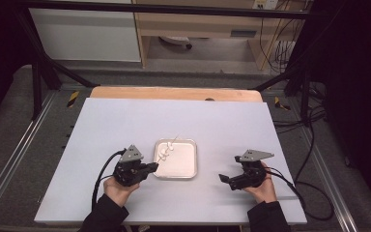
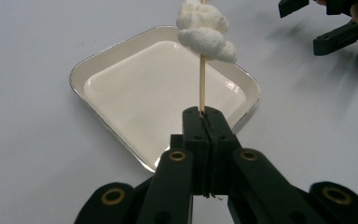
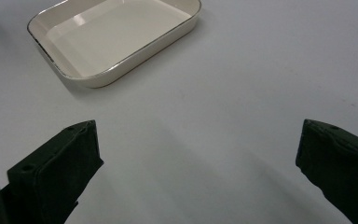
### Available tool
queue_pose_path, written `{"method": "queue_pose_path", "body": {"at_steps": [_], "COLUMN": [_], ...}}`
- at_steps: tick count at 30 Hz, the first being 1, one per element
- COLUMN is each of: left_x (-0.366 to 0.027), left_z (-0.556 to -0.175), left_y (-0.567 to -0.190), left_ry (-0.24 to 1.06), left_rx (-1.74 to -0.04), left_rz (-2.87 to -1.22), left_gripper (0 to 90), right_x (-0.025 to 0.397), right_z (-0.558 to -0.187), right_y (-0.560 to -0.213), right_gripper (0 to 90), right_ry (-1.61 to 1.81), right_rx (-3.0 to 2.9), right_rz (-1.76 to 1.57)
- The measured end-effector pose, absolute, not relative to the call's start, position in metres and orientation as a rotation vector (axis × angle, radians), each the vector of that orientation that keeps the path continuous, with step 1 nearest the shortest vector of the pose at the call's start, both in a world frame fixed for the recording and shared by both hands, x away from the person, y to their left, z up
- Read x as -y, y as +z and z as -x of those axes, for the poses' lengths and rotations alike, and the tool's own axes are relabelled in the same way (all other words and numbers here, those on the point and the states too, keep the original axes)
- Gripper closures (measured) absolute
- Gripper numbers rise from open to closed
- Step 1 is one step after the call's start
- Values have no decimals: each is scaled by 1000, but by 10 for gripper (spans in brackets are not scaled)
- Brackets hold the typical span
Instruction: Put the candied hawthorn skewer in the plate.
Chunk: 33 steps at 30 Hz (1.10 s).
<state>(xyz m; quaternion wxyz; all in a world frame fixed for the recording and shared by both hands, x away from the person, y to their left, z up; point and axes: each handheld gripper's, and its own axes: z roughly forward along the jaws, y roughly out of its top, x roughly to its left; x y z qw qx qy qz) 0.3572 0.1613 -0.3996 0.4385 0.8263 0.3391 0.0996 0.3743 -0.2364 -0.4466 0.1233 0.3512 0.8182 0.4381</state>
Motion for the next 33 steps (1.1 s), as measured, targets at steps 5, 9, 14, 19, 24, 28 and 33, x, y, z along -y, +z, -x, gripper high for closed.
{"method": "queue_pose_path", "body": {"at_steps": [5, 9, 14, 19, 24, 28, 33], "left_x": [-153, -147, -136, -126, -120, -118, -117], "left_z": [-367, -377, -386, -393, -397, -397, -397], "left_y": [-402, -405, -410, -418, -426, -430, -434], "left_ry": [240, 225, 217, 241, 240, 251, 255], "left_rx": [-862, -887, -912, -933, -953, -963, -975], "left_rz": [-2079, -2093, -2129, -2183, -2220, -2254, -2290], "left_gripper": [883, 883, 883, 883, 883, 882, 880], "right_x": [242, 247, 251, 252, 252, 252, 252], "right_z": [-371, -369, -367, -367, -367, -367, -367], "right_y": [-447, -447, -447, -447, -447, -448, -448], "right_gripper": [4, 4, 4, 5, 4, 4, 4], "right_ry": [1271, 1278, 1291, 1292, 1291, 1289, 1286], "right_rx": [-2376, -2364, -2352, -2356, -2353, -2354, -2351], "right_rz": [-1018, -1025, -1031, -1026, -1029, -1028, -1026]}}
